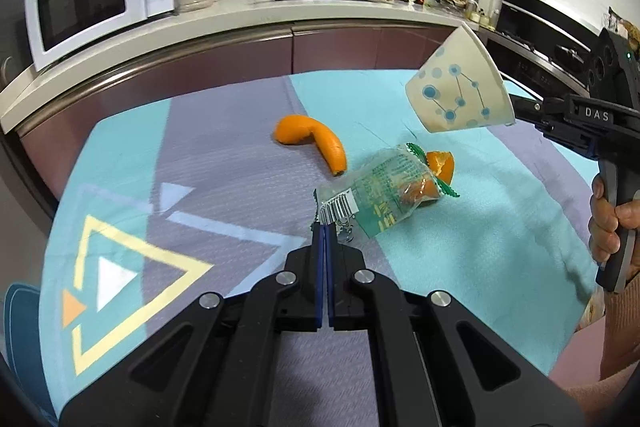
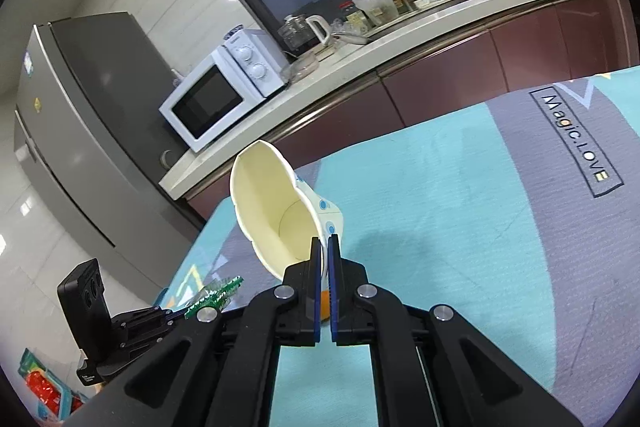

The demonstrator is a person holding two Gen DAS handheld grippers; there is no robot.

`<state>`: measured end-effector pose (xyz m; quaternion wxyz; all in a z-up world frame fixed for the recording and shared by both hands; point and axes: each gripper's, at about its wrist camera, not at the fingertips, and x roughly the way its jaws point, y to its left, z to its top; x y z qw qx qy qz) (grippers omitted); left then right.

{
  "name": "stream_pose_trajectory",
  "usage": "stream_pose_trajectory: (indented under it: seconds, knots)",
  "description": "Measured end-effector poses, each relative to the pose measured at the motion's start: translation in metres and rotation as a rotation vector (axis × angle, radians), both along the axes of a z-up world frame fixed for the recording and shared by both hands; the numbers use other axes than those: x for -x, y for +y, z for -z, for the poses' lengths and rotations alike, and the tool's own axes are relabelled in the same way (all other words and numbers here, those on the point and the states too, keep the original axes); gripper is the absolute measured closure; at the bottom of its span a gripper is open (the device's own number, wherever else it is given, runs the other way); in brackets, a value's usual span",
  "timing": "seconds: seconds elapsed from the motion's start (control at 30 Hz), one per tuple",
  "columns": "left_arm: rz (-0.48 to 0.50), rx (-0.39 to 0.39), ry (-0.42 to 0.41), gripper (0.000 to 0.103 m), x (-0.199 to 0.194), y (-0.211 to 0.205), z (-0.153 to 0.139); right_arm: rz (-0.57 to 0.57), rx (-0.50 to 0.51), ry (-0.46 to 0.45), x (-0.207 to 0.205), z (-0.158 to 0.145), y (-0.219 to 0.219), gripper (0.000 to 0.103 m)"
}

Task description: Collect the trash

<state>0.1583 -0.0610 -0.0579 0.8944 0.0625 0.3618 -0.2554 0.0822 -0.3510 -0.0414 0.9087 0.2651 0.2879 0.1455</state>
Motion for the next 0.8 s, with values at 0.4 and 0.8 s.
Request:
stream_pose_trajectory:
  seconds: [0.4, 0.8]
  knots:
    - [-0.086, 0.025, -0.032, 0.101, 0.030, 0.057, -0.020, -0.124, -0.019, -0.012, 0.001, -0.005, 0.042, 0.101]
    - [-0.168, 0.046, -0.052, 0.101, 0.055, 0.111, -0.032, -0.239, -0.033, -0.007, -0.002, -0.008, 0.095, 0.101]
